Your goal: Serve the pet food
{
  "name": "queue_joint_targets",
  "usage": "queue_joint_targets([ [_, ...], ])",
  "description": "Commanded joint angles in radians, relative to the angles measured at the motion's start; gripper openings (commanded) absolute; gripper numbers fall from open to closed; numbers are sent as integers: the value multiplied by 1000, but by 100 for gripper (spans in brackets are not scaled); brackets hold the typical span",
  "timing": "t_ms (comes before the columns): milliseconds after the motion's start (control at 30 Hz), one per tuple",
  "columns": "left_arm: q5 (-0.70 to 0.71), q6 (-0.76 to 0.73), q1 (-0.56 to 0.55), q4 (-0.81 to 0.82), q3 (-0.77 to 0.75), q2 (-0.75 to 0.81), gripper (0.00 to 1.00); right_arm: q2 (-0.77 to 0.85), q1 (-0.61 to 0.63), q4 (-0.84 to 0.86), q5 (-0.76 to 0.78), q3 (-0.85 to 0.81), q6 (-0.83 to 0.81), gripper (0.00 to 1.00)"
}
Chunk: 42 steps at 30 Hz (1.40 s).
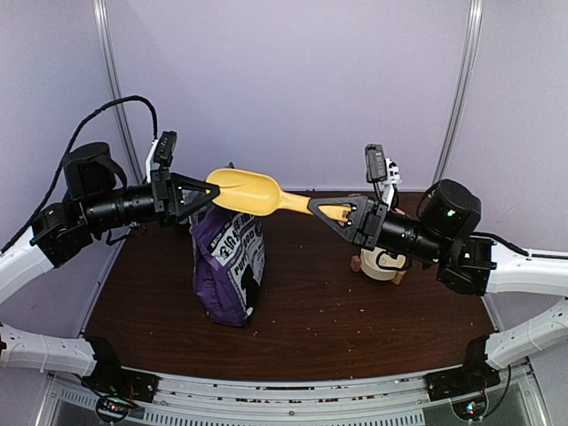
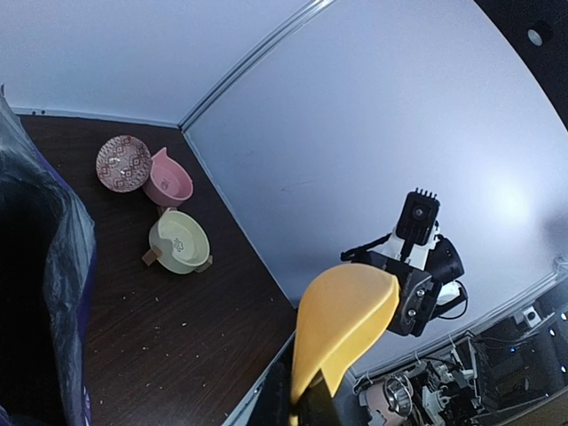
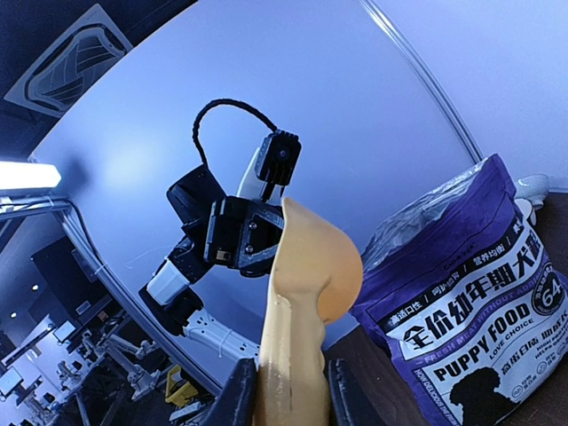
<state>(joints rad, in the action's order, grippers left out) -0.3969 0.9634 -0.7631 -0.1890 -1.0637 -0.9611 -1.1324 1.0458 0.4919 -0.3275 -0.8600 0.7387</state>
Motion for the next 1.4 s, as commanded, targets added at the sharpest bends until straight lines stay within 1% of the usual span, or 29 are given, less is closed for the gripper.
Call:
queue_joint_targets([
  [0,-4,-27,2,29,-11,-5,16,23,2,33,11,-2,2,16],
  [67,8,-62,10,-10,-24,-6,32,35,2,25,29,1,-5,13],
  [100,22,-83,21,-46,-37,-3,43,42,2,15,40,-2,-8,13],
  [167,65,-142,46,-138,-78,4,56,56,2,-20,63,-11,-28,11],
  [233,124,-214,74,-243,-134,9,65,72,4,-62,88,-23,-50,9],
  [367,286,-377,126,-487,-274,-25,74,106,3,-178,144,-55,-95,6],
  [467,376,-474,178,-612,-348,-90,81,121,5,-250,167,-77,-124,6],
  [533,356,-511,231,-650,-364,-139,83,132,6,-280,181,-83,-136,6],
  [633,256,-532,301,-651,-364,-203,83,142,8,-317,194,-87,-148,6],
  [767,163,-568,311,-649,-399,-294,83,152,9,-329,211,-77,-151,6],
  [833,133,-582,311,-655,-420,-335,82,153,8,-328,214,-72,-153,6],
  [867,132,-594,312,-667,-435,-357,79,151,8,-328,214,-72,-152,7],
  [933,144,-627,312,-706,-487,-398,65,150,8,-326,209,-73,-152,7],
  [1000,143,-652,312,-743,-520,-431,54,149,8,-330,205,-77,-155,7],
  [1133,112,-672,311,-773,-526,-451,21,149,10,-341,214,-75,-163,7],
  [1233,113,-677,312,-783,-518,-443,2,145,10,-357,228,-82,-172,7],
  [1267,132,-678,311,-785,-519,-434,0,143,11,-365,233,-86,-174,7],
  [1300,161,-682,312,-793,-525,-424,0,143,10,-373,238,-91,-178,7],
  [1367,263,-703,314,-828,-562,-406,0,140,11,-384,243,-98,-188,7],
])
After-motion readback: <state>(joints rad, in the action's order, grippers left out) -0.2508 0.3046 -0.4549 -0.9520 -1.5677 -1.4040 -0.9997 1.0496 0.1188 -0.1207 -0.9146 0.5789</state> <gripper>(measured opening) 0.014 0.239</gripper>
